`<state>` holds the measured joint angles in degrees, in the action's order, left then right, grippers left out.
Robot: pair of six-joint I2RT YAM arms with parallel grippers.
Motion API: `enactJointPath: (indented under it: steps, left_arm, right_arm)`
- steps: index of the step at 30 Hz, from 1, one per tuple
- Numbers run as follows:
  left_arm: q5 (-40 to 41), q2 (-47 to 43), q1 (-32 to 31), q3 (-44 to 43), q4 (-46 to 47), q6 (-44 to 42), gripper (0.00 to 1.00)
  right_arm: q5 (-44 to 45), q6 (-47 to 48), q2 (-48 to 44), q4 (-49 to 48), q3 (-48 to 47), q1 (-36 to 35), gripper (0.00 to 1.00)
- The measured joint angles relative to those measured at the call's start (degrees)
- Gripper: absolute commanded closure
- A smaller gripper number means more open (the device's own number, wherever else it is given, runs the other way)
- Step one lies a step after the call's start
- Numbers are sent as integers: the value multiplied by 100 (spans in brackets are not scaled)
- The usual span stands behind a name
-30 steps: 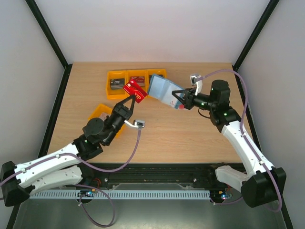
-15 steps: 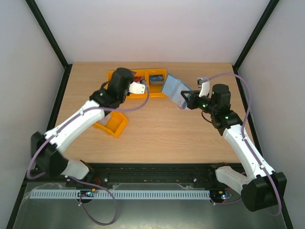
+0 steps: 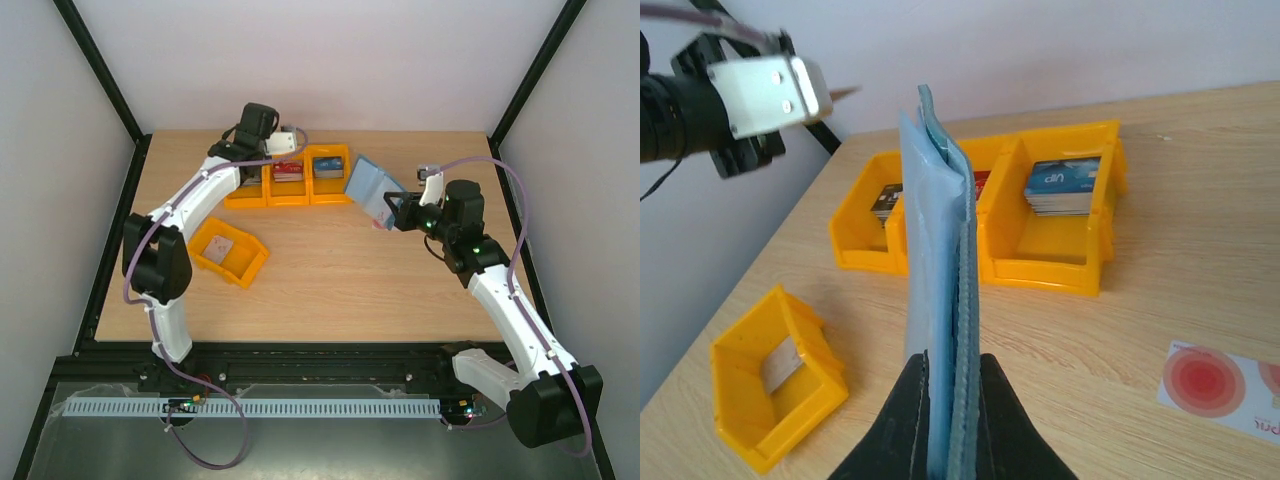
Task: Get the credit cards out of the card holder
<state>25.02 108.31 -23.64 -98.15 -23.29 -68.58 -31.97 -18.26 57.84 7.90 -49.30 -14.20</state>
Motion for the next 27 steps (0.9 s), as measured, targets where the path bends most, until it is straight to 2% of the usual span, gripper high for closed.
enactJointPath:
  steps: [2, 6, 8, 19, 27]
  left_arm:
    - [2, 173, 59, -186, 380, 192, 98]
    - [-48, 1040, 177, -1342, 573, 800, 98]
    - [-103, 1351, 181, -1650, 654, 1029, 98]
    - [-1606, 1722, 170, -1915, 317, 1637, 98]
    - [-1838, 2013, 66, -1921, 214, 1626, 98]
  right_arm:
    - [70, -11, -11, 57, 0, 0, 98]
    - [229, -57, -68, 260, 0, 2, 98]
    - [286, -70, -96, 393, 0, 4, 98]
    - [229, -28, -201, 667, -20, 11, 98]
    - [234, 20, 42, 739, -68, 11, 98]
